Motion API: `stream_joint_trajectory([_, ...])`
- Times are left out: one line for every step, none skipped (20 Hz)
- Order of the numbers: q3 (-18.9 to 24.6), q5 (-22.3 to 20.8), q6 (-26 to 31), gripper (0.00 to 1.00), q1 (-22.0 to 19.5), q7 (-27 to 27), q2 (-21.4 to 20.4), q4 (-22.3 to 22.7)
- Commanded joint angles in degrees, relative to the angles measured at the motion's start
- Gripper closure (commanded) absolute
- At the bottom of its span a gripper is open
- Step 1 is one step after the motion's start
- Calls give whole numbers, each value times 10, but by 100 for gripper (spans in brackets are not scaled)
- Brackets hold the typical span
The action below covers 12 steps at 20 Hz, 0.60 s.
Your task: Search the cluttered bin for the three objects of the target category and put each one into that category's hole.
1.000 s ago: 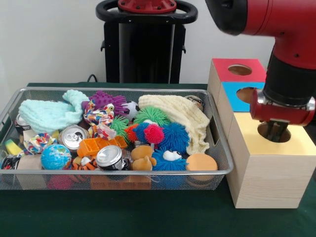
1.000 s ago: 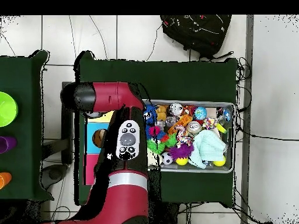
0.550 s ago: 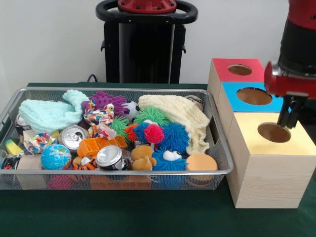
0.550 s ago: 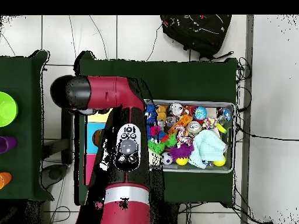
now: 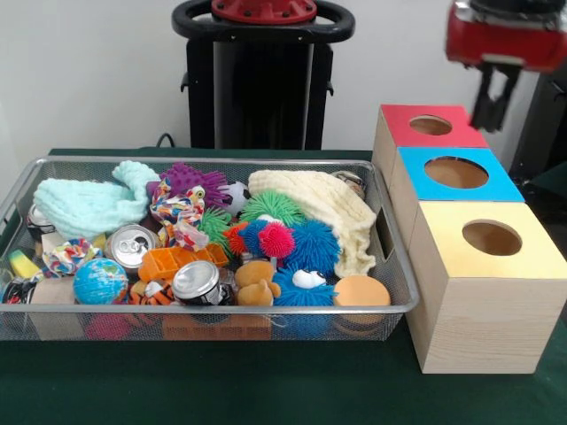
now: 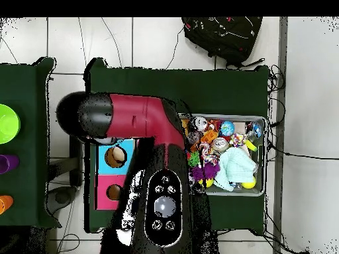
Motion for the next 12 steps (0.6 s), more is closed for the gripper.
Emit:
stream_joint_trajectory([6, -85, -103, 100, -66, -129, -86, 226])
stream_joint_trajectory([14, -93, -125, 100, -78, -133, -90, 240])
stream_joint_trajectory([20, -100, -140, 100, -88, -129, -93, 254])
stream_joint_trajectory([25, -110, -159, 100, -98, -129, -93, 263])
stream_joint_trajectory([29, -120, -173, 100, -107, -129, -95, 271])
stream_joint_trajectory([38, -132, -192, 100, -120, -135, -93, 278])
stream_joint_trajectory([49, -140, -209, 100, -134, -141, -93, 288])
stream_joint_trajectory([62, -148, -225, 100, -151, -148, -90, 296])
stream_joint_trajectory([78, -156, -247, 100, -169, -157, -88, 307])
stream_joint_trajectory([94, -164, -264, 100, -186, -162, -85, 316])
stream_joint_trajectory([111, -175, -289, 100, -201, -163, -83, 329])
stream_joint_trajectory([127, -183, -310, 100, -217, -159, -81, 342])
